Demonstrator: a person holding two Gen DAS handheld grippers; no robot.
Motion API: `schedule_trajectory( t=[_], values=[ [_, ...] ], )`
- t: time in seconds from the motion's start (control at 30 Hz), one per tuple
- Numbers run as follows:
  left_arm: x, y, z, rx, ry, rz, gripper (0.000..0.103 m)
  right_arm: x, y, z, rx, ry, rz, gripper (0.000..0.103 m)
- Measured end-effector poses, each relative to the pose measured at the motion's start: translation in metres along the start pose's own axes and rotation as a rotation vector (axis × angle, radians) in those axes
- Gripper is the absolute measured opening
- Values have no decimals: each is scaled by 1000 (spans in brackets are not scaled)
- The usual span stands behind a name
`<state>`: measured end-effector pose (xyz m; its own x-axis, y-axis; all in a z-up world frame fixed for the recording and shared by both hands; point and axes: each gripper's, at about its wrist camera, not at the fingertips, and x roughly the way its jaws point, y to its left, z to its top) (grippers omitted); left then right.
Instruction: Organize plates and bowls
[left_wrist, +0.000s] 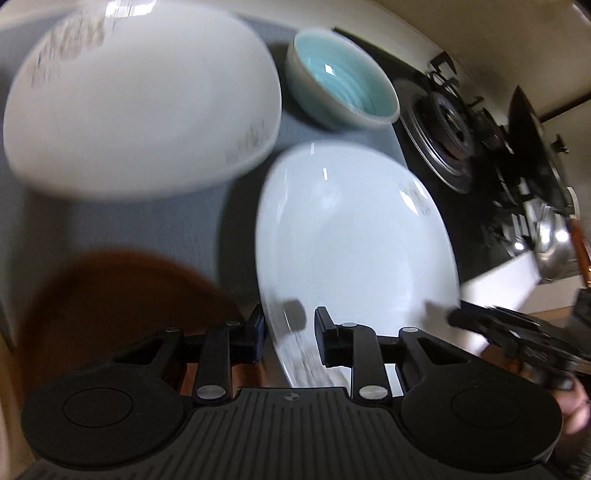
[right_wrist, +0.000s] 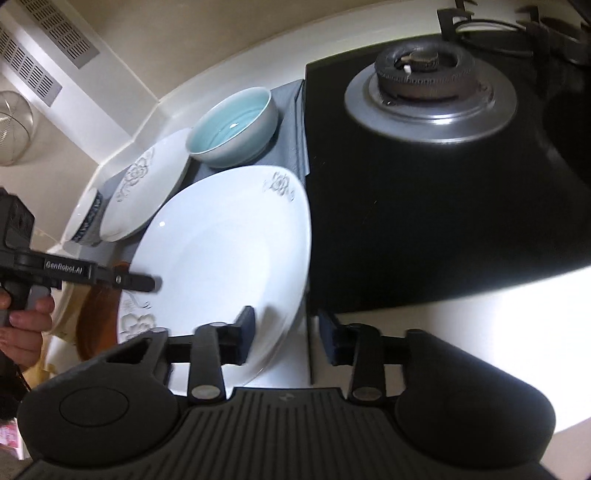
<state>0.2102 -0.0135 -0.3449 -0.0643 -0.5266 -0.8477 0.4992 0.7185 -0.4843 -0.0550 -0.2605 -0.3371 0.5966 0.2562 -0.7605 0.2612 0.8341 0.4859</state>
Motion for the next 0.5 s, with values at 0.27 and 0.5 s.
schedule_trajectory(
  t=[0.27,0.5],
  values=[
    [7,-6,-14,-70,21,4,28,14,3,3,9,23,13,23],
    [3,-5,-23,-116,25,10,22,2,13,4,-83,25,-24,23]
  ],
)
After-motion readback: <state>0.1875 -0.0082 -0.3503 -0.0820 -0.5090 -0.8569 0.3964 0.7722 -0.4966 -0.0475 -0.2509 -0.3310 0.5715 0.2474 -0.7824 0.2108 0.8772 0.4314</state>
